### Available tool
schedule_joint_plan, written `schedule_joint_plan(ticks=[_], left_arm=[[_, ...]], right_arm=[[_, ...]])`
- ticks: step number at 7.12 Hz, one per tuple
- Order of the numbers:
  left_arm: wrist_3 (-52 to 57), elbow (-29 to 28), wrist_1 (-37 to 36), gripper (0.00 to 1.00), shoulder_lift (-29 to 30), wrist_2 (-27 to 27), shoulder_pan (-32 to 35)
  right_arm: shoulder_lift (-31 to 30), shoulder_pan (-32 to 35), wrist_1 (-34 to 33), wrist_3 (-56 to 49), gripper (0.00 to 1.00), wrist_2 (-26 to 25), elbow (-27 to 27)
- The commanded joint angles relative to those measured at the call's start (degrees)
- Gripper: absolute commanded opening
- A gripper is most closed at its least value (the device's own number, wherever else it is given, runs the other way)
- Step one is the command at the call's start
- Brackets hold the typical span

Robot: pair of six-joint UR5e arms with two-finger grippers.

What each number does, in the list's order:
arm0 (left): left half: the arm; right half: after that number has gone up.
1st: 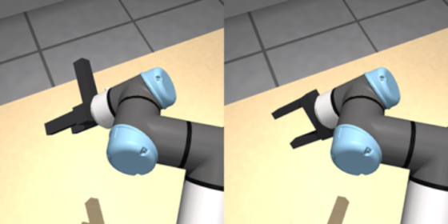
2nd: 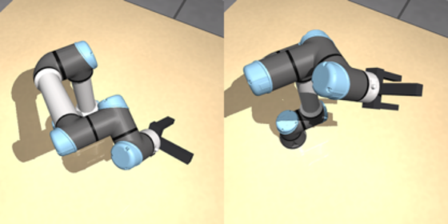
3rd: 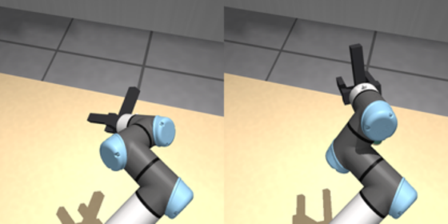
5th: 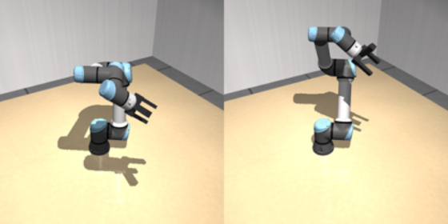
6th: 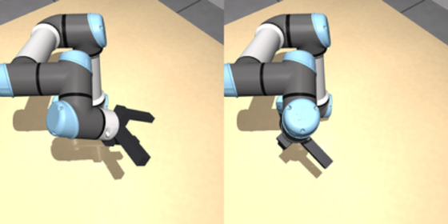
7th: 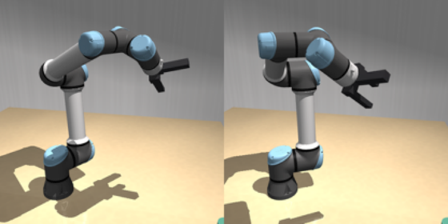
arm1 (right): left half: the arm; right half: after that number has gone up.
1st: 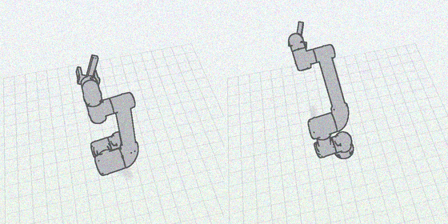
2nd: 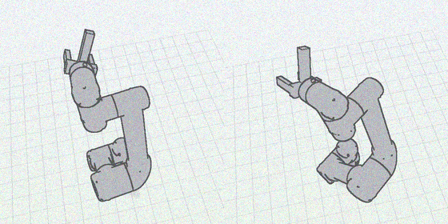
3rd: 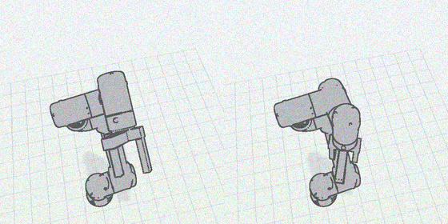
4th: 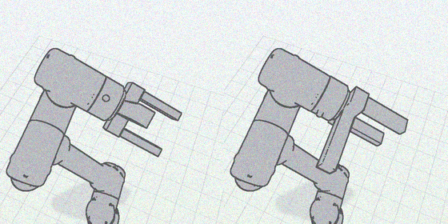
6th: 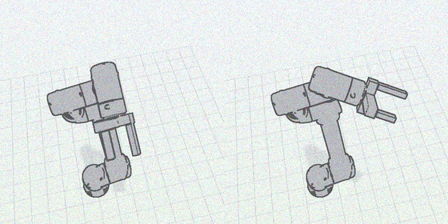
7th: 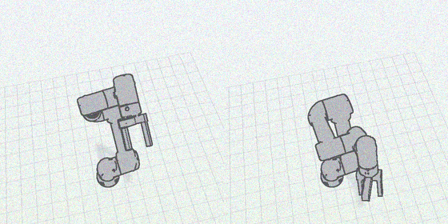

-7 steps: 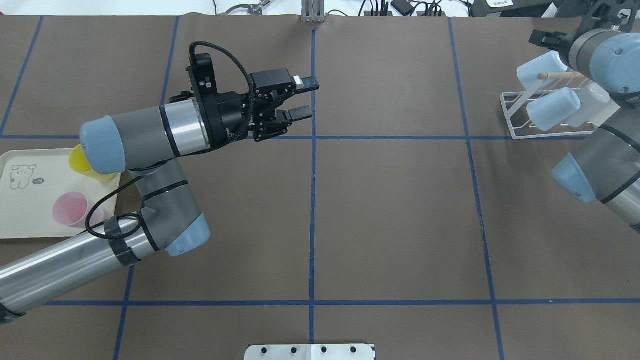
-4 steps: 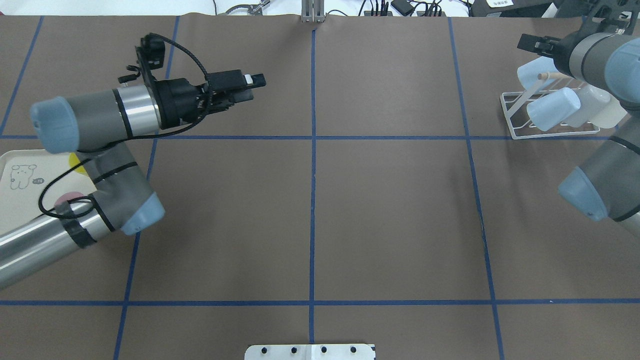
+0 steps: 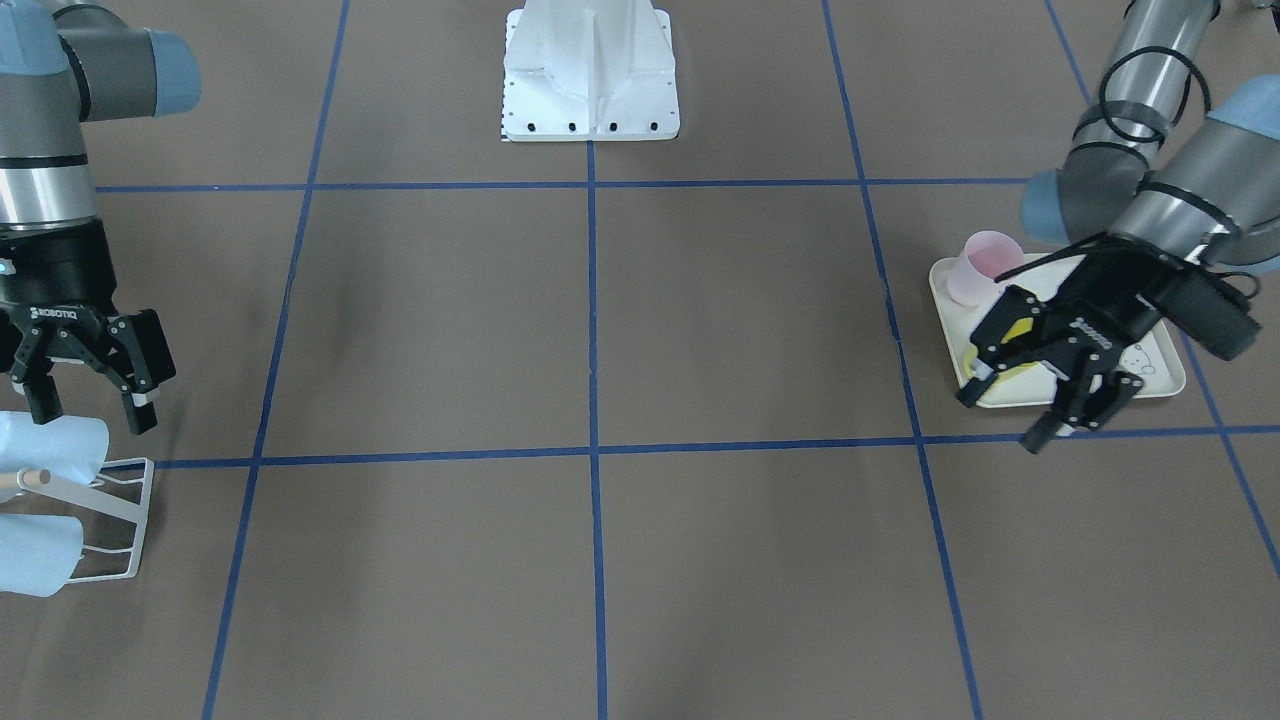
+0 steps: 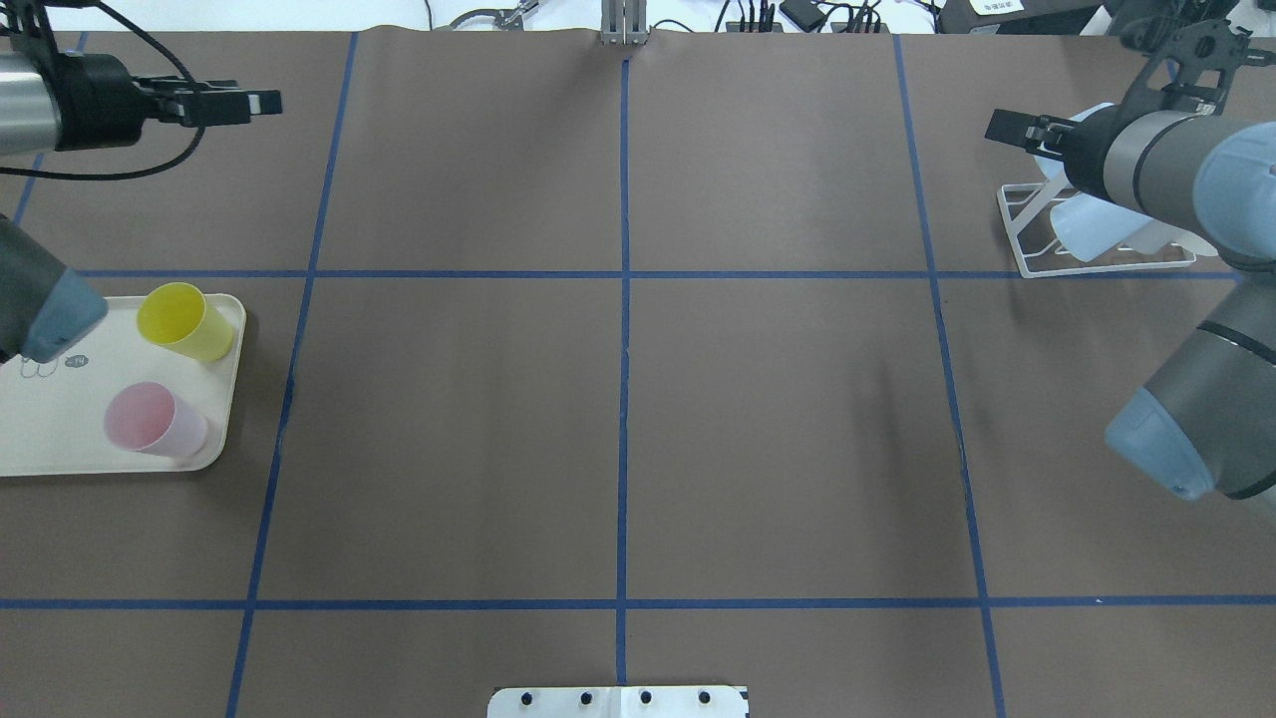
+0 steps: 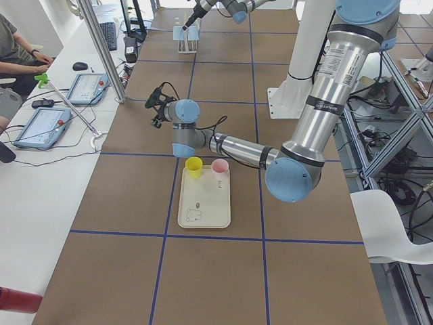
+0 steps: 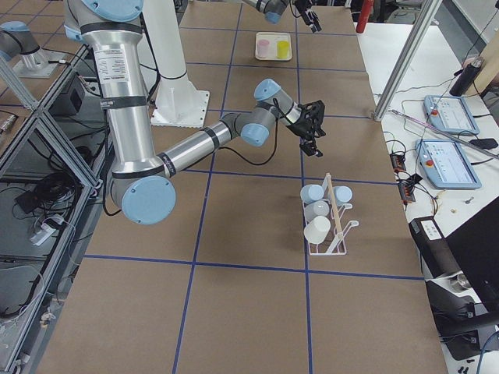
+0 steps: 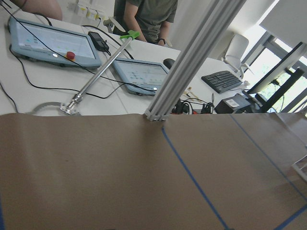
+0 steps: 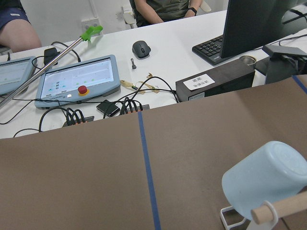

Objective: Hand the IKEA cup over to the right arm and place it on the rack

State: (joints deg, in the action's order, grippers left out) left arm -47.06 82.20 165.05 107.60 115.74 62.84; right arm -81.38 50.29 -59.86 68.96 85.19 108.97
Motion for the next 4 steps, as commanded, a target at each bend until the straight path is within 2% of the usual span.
schedule_joint_plan(ticks=[1,3,4], left_arm=[[12.32,2.85,-11.80,0.81,-4.92,3.94,5.96],[15.92,7.95,-18.07,0.81,-12.46,5.20,5.89],[18.90,10.06,-26.19,0.81,-13.20,5.28,5.89]], right_arm=[[-1.14,-1.07,0.01,0.30,1.00,3.12,2.81],[-1.67,-1.51,0.09,2.13,1.00,8.40,5.63],[-1.59,-2.64,0.09,4.85,1.00,8.68,6.33]])
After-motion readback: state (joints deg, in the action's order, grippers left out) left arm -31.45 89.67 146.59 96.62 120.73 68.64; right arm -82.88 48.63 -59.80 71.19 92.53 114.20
